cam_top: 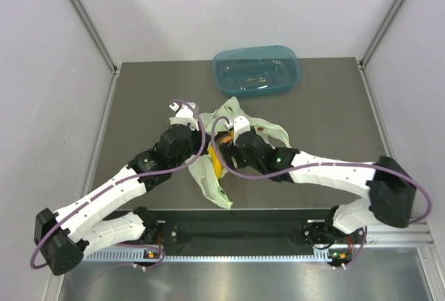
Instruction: Untie the knot of the plastic bag and take out the fruit
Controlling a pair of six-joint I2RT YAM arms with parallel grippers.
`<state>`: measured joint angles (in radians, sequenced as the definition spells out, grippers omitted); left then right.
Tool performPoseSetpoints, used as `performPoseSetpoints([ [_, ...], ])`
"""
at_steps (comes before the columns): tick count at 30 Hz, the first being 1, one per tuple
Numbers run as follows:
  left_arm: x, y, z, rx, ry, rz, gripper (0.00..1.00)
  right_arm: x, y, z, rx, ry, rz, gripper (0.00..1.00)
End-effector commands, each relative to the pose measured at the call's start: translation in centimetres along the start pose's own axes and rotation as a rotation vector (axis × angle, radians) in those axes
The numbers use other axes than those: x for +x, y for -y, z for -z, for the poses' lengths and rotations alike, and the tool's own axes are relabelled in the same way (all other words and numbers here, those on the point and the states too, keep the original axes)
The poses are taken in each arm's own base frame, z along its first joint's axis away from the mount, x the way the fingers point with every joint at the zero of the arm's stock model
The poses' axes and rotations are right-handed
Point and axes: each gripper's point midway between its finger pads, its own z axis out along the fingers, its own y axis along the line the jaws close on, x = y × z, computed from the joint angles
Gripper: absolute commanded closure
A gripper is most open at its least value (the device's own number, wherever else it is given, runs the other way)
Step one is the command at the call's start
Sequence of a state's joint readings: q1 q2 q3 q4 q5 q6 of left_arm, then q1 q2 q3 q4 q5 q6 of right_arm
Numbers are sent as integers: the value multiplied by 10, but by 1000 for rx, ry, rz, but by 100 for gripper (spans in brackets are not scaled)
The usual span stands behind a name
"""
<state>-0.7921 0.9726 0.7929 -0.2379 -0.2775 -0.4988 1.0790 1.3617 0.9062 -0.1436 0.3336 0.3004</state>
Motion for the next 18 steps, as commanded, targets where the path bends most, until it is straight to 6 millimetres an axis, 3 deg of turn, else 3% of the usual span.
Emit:
performPoseSetpoints([
  [1,-17,4,1,42,67,53,100,-40,8,-31,43,106,-45,20],
  [5,-11,1,-2,48,51,67,100,-33,24,-67,102,81,-58,18],
  [10,-6,-3,-5,64,44,80,100,-32,33,-92,88,68,-73,14],
  [14,-5,-7,-6,58,45,86,100,-11,37,-110,83,10,-80,13],
  [17,-2,-10,-7,58,42,96,100,-5,35,-114,53,-2,-93,17],
  [18,-2,-12,-8,54,42,100,100,-3,32,-114,36,-10,-94,26],
])
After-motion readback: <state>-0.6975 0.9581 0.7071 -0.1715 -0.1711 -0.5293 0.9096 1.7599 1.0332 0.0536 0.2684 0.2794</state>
